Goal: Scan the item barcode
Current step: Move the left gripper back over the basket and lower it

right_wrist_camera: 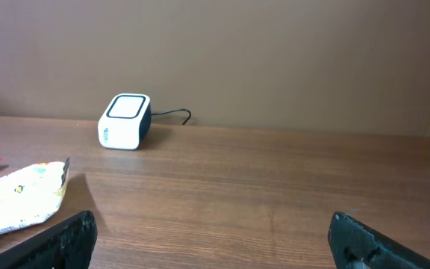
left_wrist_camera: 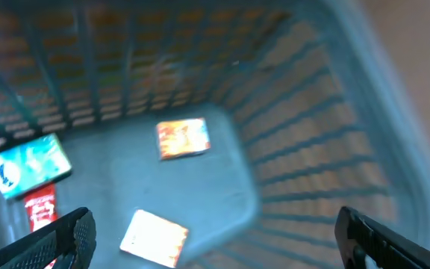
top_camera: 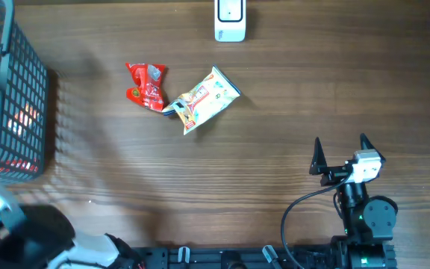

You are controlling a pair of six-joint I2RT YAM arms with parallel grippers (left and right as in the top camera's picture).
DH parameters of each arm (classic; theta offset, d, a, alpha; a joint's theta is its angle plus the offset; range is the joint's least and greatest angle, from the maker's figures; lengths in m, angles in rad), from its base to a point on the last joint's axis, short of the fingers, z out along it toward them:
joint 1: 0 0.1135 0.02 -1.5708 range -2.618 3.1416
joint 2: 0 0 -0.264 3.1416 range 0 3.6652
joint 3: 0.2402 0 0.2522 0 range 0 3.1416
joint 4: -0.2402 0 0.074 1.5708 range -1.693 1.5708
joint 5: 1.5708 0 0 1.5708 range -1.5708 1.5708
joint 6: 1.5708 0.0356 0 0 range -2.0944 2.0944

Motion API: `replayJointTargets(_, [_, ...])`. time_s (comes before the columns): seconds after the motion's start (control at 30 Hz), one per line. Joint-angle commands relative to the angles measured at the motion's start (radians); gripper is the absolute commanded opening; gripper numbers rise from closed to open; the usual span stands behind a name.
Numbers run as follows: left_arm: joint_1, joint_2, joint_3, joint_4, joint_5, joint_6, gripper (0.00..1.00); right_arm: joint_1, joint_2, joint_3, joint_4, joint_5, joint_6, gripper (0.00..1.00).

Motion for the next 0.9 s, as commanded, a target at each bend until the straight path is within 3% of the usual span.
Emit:
replayJointTargets(0.0, [0.042, 0.077, 0.001, -0.021, -0.023, -0.024, 1.00, 0.004, -0.007, -0.002, 0.002, 0.014, 0.008, 1.00])
replayJointTargets(0.37, [0.076, 0.187, -0.004, -0.143, -0.068, -0.024, 0.94, 0.004, -0.007, -0.002, 0.002, 0.014, 0.008, 1.00])
replayJointTargets(0.7, [0.076, 0.274, -0.014, -0.205, -0.068, -0.024, 0.97, 0.004, -0.007, -0.002, 0.002, 0.014, 0.008, 1.00])
replayJointTargets(0.87, [0.076, 0.274, -0.014, -0.271, -0.068, -0.033, 0.91, 0.004, -0.007, -0.002, 0.002, 0.014, 0.008, 1.00])
